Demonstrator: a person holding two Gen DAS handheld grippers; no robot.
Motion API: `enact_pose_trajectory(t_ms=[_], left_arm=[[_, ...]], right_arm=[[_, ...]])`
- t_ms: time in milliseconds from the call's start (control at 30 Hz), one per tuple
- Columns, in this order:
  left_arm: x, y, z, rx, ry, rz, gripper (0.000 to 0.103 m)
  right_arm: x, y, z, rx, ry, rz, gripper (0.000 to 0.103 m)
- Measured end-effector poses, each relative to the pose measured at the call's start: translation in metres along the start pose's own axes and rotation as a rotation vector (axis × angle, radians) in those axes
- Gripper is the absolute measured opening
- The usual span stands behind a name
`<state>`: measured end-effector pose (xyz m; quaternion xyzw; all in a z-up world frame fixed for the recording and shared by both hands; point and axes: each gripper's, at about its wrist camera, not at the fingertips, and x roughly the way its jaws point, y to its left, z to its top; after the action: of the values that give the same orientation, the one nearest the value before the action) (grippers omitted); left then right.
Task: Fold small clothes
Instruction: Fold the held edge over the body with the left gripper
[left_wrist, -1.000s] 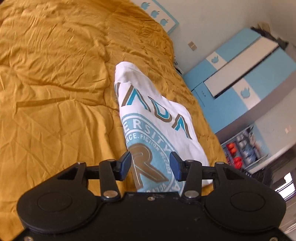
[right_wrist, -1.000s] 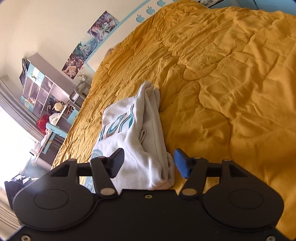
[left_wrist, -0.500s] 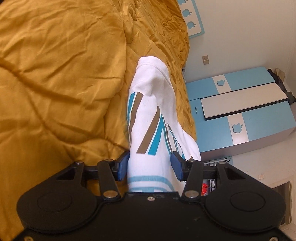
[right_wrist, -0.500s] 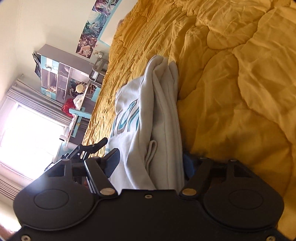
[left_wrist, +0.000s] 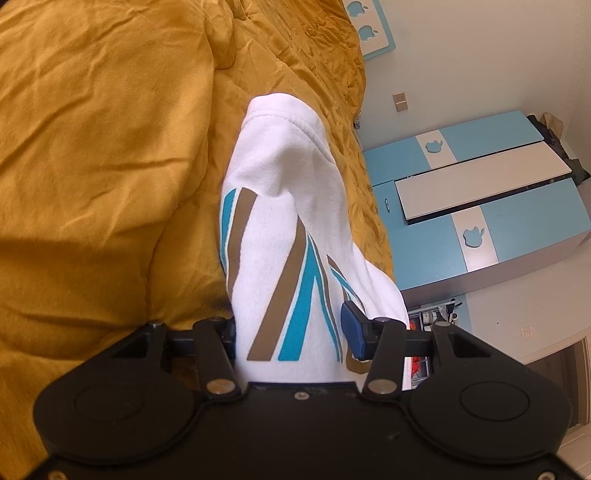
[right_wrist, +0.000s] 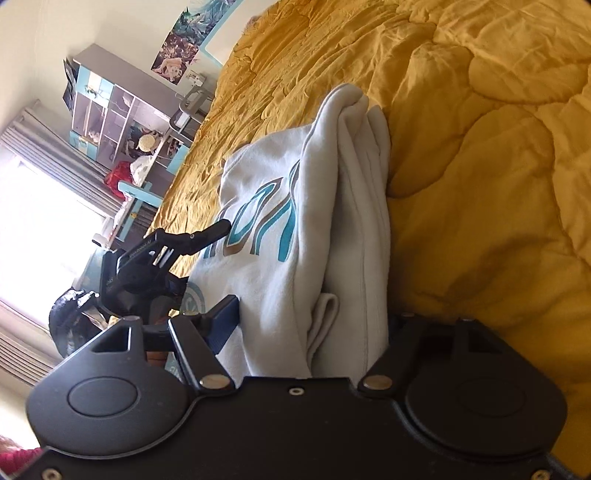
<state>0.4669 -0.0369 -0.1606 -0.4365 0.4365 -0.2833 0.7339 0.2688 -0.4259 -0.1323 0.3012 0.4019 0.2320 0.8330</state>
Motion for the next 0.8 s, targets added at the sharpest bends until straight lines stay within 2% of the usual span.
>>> enact_pose_trajectory(t_ms=[133,200,467,567,633,800], left_arm=[[-0.003,-0.002,-0.004,0.003,-0.002,0.025,0.047],[0.001,-0.003,-0.003,0.007,-0.004,0.033,0.047],[0.011,-0.007,0.000,0.008,-0.008,0.059,0.046],[0.011,-0.010,-0.002,0.023,-0.032,0.063,0.045],[0.011,-0.014,-0.005,0.054,-0.052,0.072,0.039],[0.008,-0.014,-0.006,0.042,-0.076,0.055,0.022]], right_arm=[[0.001,0.003,0.004,-0.046,0.003,-0.036,0.062],[0.000,0.004,0.003,-0.055,0.000,-0.033,0.053],[-0.003,0.003,-0.004,-0.060,-0.010,-0.034,0.047],[-0.004,0.003,-0.004,-0.056,-0.011,-0.034,0.045],[-0.006,0.002,-0.005,-0.047,-0.019,-0.036,0.042],[-0.010,0.009,-0.005,-0.062,-0.026,-0.055,0.036]])
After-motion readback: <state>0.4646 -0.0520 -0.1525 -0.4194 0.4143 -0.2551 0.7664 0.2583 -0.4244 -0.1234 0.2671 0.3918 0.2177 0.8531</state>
